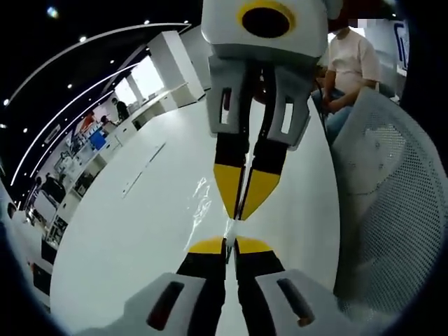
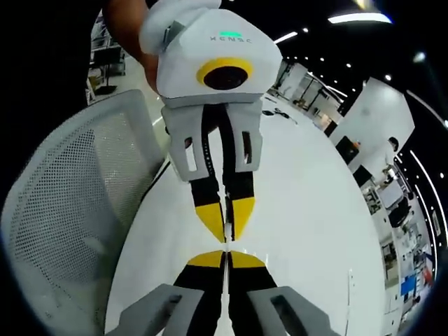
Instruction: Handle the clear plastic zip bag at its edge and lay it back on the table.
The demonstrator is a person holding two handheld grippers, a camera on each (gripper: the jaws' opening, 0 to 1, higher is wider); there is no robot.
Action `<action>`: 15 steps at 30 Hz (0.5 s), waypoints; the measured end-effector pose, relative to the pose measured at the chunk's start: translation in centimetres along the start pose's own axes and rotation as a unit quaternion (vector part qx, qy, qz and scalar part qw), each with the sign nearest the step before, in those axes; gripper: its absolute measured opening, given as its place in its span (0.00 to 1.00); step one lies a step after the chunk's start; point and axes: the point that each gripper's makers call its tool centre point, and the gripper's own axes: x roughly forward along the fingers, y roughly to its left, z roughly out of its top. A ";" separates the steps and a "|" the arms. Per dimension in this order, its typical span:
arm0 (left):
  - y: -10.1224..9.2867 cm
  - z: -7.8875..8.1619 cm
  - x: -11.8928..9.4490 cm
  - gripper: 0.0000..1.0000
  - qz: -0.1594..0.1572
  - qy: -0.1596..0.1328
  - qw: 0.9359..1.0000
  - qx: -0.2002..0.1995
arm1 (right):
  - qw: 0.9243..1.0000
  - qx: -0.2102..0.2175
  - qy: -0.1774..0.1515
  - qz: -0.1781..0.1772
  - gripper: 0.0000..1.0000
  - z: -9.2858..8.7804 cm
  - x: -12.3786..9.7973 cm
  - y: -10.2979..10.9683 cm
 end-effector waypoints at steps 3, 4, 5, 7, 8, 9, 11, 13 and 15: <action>-0.2 0.1 0.0 0.01 -0.003 -0.001 1.000 0.005 | 1.000 0.008 0.000 0.005 0.00 -0.1 0.0 0.1; -0.2 0.1 -0.1 0.01 -0.003 -0.001 1.000 0.007 | 1.000 0.007 -0.001 0.005 0.00 0.0 0.0 0.1; -0.3 0.1 -0.1 0.01 -0.004 -0.002 1.000 0.008 | 1.000 0.006 -0.001 0.005 0.00 -0.1 0.0 0.2; -0.2 0.1 -0.2 0.02 -0.003 -0.003 1.000 0.010 | 1.000 0.009 -0.001 0.005 0.00 -0.2 0.0 0.1; -0.2 0.1 -0.2 0.02 -0.004 -0.003 1.000 0.008 | 1.000 0.009 -0.001 0.005 0.00 -0.2 0.0 0.1; -0.2 0.1 -0.2 0.02 -0.003 -0.002 1.000 0.006 | 1.000 0.007 0.000 0.005 0.00 -0.2 0.0 0.1; 0.0 -0.1 -0.3 0.02 -0.002 0.000 1.000 0.005 | 1.000 0.004 0.001 0.005 0.00 -0.2 0.0 0.1; 0.1 -0.1 -0.3 0.02 -0.001 0.001 1.000 0.004 | 1.000 0.003 0.002 0.005 0.00 -0.3 0.0 0.0; 0.1 -0.2 -0.4 0.02 -0.002 0.001 1.000 0.003 | 1.000 0.002 0.002 0.004 0.00 -0.4 0.0 0.0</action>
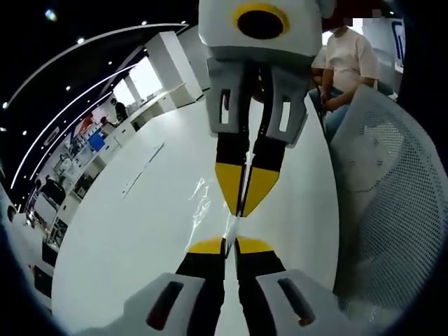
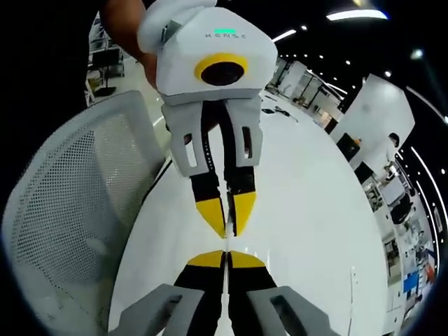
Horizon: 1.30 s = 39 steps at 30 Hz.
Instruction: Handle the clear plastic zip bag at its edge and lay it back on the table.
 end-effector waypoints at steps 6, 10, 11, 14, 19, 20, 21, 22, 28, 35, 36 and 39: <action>-0.3 -0.3 0.1 0.00 -0.011 0.008 1.000 0.000 | 1.000 -0.008 0.001 0.001 0.00 -0.3 -0.1 0.1; -0.3 -0.3 0.2 0.00 -0.015 0.013 1.000 0.007 | 1.000 -0.008 0.002 0.003 0.00 -0.5 -0.1 0.1; -0.4 -0.2 0.2 0.00 -0.015 0.014 1.000 0.009 | 1.000 -0.007 0.002 0.003 0.00 -0.5 -0.1 0.2; -0.6 -0.3 0.3 0.00 -0.022 0.018 0.999 0.016 | 1.000 0.002 0.000 0.015 0.00 -0.6 0.0 0.6; -0.8 -0.3 0.4 0.00 -0.024 0.019 0.999 0.020 | 0.999 0.023 -0.013 0.029 0.00 -0.2 0.0 0.8; -0.7 -0.3 0.4 0.00 -0.022 0.020 0.999 0.021 | 0.999 0.023 -0.015 0.029 0.01 -0.1 0.0 0.7; -0.7 -0.3 0.4 0.00 -0.021 0.020 0.999 0.021 | 0.999 0.024 -0.016 0.029 0.01 0.0 0.0 0.7; -0.7 -0.3 0.4 0.00 -0.021 0.019 0.999 0.020 | 0.999 0.025 -0.018 0.029 0.01 0.1 0.1 0.6; -0.7 -0.3 0.4 0.00 -0.020 0.020 0.999 0.017 | 0.999 0.028 -0.020 0.026 0.03 0.6 0.7 0.5; -1.0 -0.2 0.3 0.00 -0.023 0.018 0.999 0.014 | 0.999 0.035 -0.027 0.023 0.01 1.1 1.3 0.6; -0.9 -0.1 0.3 0.00 -0.023 0.016 1.000 0.013 | 0.999 0.034 -0.026 0.021 0.00 1.2 1.3 0.6; -1.0 -0.1 0.2 0.00 -0.028 0.013 1.000 0.007 | 0.999 0.036 -0.024 0.022 0.00 1.2 1.3 0.6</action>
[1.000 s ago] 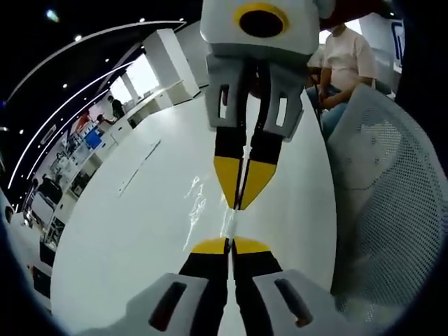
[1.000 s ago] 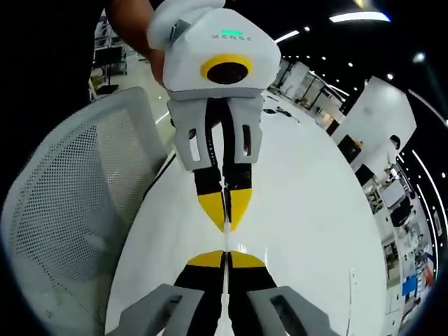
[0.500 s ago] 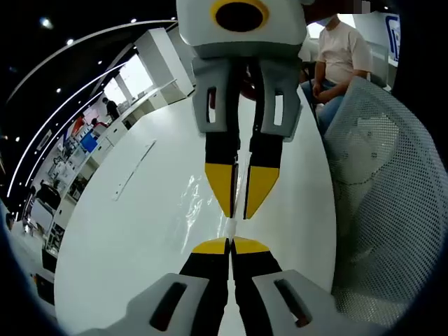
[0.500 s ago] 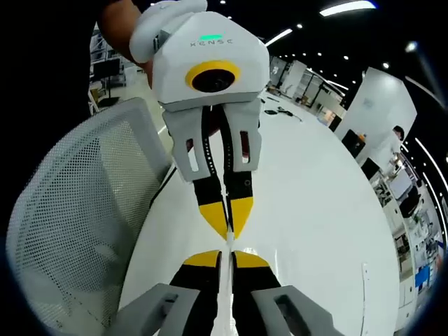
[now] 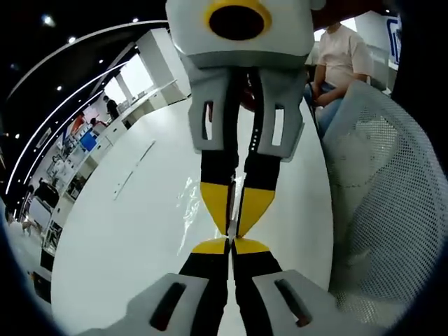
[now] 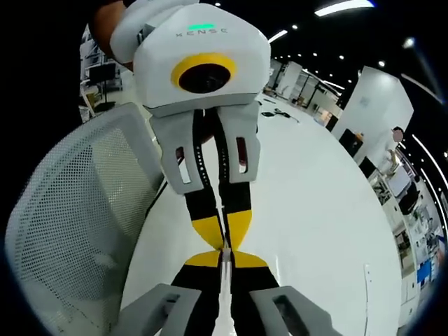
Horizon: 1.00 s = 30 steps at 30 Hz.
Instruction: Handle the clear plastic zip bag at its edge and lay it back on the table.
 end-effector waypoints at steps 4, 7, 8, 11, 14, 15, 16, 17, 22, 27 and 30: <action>0.0 0.0 -0.1 0.00 -0.005 -0.003 1.000 -0.001 | 1.000 0.002 0.010 0.000 0.00 -0.2 0.3 0.1; -0.2 -0.1 -0.2 0.00 -0.004 -0.003 1.000 0.005 | 1.000 0.010 0.011 0.002 0.00 -0.2 0.4 0.1; -0.2 -0.2 -0.2 0.00 -0.004 -0.003 1.000 0.005 | 1.000 0.008 0.012 0.004 0.00 -0.2 0.4 0.1; -0.3 -0.4 0.0 0.00 -0.010 -0.001 1.000 -0.002 | 1.000 0.011 0.019 0.009 0.00 -0.5 0.6 0.3; -0.3 -0.4 0.1 0.00 -0.012 0.000 1.000 -0.006 | 0.999 0.022 0.025 0.010 0.00 -0.7 0.7 0.2; -0.3 -0.4 0.3 0.00 -0.014 0.003 1.000 -0.015 | 0.999 0.022 0.026 0.010 0.00 -0.8 0.8 0.2; -0.3 -0.4 0.3 0.00 -0.015 0.004 1.000 -0.016 | 0.999 0.020 0.028 0.011 0.00 -0.9 0.8 0.3; -0.4 -0.5 0.4 0.00 -0.017 0.007 1.000 -0.017 | 0.999 0.022 0.031 0.012 0.00 -1.0 0.9 0.3; -0.5 -0.6 0.6 0.00 -0.021 0.009 0.999 -0.027 | 0.999 0.032 0.031 0.011 0.00 -1.2 0.9 0.4; -0.6 -0.8 0.7 0.00 -0.025 0.011 0.999 -0.027 | 0.999 0.039 0.032 0.008 0.00 -1.4 0.8 0.6; -0.8 -0.8 0.8 0.00 -0.027 0.013 0.999 -0.026 | 0.999 0.039 0.034 0.008 0.00 -1.7 0.8 0.6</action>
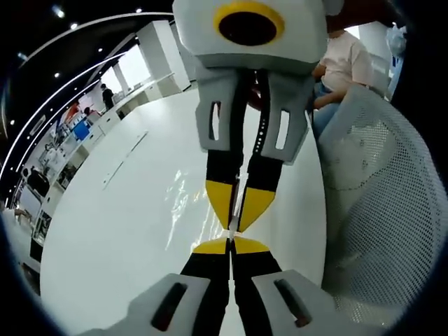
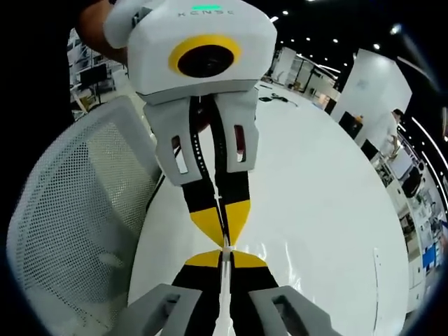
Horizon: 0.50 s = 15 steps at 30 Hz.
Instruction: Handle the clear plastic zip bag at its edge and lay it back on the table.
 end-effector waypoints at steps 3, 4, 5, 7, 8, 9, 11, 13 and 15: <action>-0.1 -0.1 0.0 0.00 -0.001 0.003 1.000 0.002 | 1.000 -0.003 0.004 0.001 0.00 -0.1 -0.1 0.2; -0.1 -0.2 0.0 0.00 -0.002 0.003 1.000 0.001 | 1.000 -0.004 0.005 0.001 0.00 -0.2 -0.1 0.2; -0.1 -0.3 -0.1 0.00 -0.002 0.004 1.000 0.000 | 1.000 -0.003 0.007 0.001 0.00 -0.3 -0.2 0.2; -0.1 -0.4 -0.1 0.00 -0.001 0.005 1.000 -0.001 | 1.000 -0.003 0.009 0.000 0.00 -0.6 -0.3 0.2; -0.1 -0.4 -0.1 0.00 -0.001 0.005 1.000 -0.002 | 1.000 -0.003 0.009 0.001 0.00 -0.6 -0.3 0.1; -0.1 -0.3 -0.2 0.00 -0.002 0.004 1.000 -0.004 | 1.000 0.000 0.008 0.002 0.00 -0.7 -0.3 0.1; -0.2 -0.3 -0.1 0.00 -0.004 0.004 1.000 0.001 | 1.000 -0.002 0.010 0.002 0.00 -0.7 -0.4 0.2; -0.4 -0.3 0.0 0.00 -0.003 0.005 1.000 -0.001 | 1.000 -0.007 0.013 0.002 0.00 -0.8 -0.4 0.3; -0.6 -0.4 0.1 0.00 -0.009 0.005 1.000 -0.015 | 1.000 -0.006 0.014 0.003 0.00 -0.8 -0.4 0.4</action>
